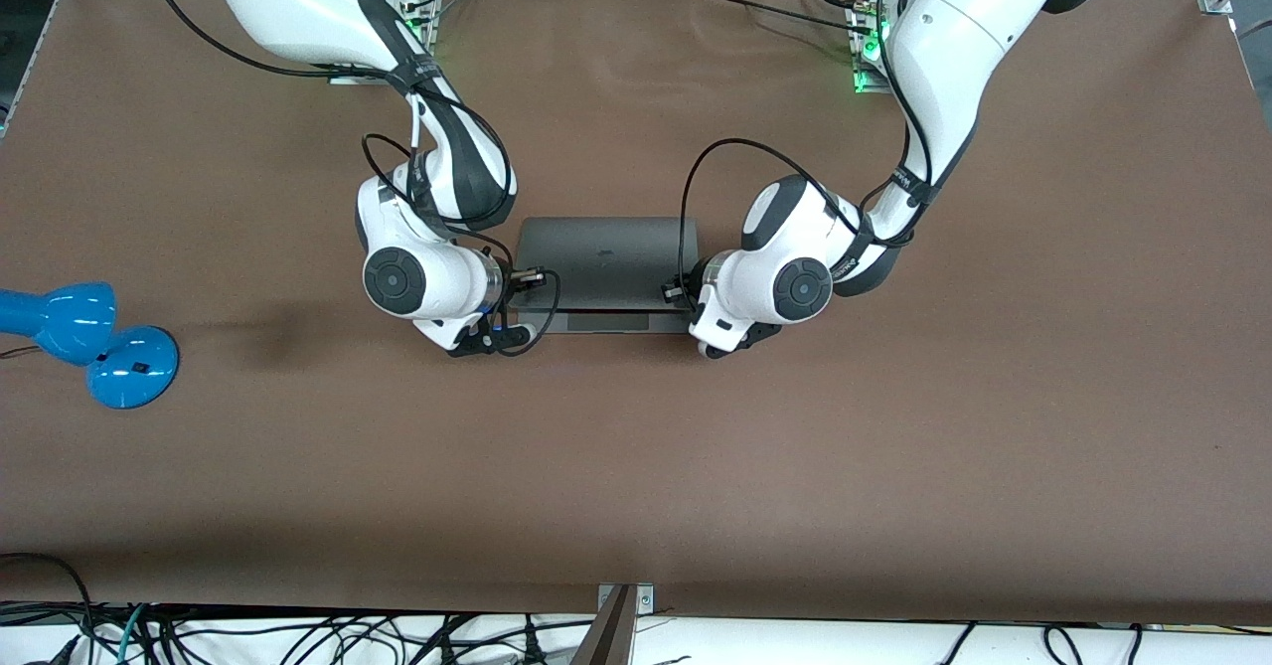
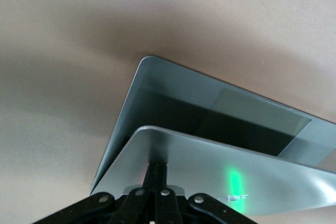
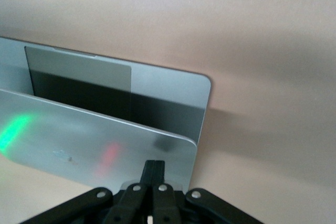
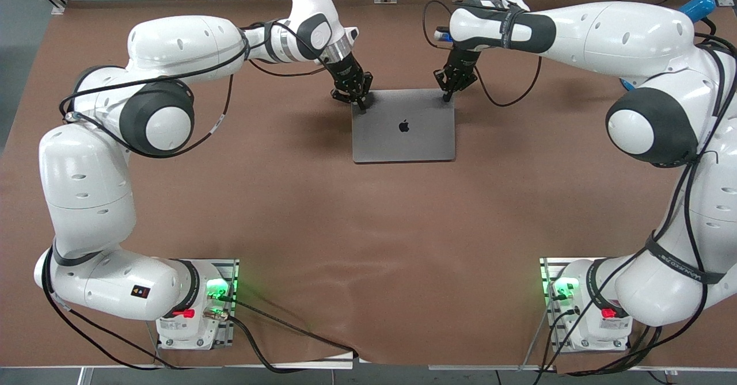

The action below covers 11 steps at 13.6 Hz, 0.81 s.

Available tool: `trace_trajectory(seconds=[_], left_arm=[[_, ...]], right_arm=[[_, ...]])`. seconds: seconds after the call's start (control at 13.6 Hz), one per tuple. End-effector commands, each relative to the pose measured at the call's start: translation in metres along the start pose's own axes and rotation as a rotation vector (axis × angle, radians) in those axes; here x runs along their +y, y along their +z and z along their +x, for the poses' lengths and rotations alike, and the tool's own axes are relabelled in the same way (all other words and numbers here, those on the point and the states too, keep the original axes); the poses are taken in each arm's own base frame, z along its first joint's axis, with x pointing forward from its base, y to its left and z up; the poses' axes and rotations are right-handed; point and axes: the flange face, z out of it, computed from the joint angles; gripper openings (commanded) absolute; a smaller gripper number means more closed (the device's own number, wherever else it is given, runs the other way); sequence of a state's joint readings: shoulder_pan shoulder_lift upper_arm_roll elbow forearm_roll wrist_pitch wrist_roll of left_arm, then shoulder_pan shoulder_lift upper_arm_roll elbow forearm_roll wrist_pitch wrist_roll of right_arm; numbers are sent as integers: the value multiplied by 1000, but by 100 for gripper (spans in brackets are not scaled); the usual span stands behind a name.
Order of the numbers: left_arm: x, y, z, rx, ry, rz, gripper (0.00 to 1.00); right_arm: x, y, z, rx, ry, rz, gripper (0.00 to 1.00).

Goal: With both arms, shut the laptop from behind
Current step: 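Push the screen down toward the keyboard with both grippers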

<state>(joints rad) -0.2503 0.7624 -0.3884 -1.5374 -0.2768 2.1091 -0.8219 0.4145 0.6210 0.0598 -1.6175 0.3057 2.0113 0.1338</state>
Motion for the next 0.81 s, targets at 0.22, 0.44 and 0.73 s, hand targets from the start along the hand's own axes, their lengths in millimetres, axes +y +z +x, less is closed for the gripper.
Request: trace_trajectory(seconds=[0.22, 0.44, 0.73], left_arm=[[3, 18, 18, 43, 1, -14, 0], [4, 33, 17, 57, 18, 3, 0], [4, 43, 19, 62, 15, 4, 0]], right_arm=[[17, 22, 27, 28, -57, -10, 0], [19, 29, 31, 44, -57, -10, 0], [25, 39, 38, 65, -61, -12, 0]])
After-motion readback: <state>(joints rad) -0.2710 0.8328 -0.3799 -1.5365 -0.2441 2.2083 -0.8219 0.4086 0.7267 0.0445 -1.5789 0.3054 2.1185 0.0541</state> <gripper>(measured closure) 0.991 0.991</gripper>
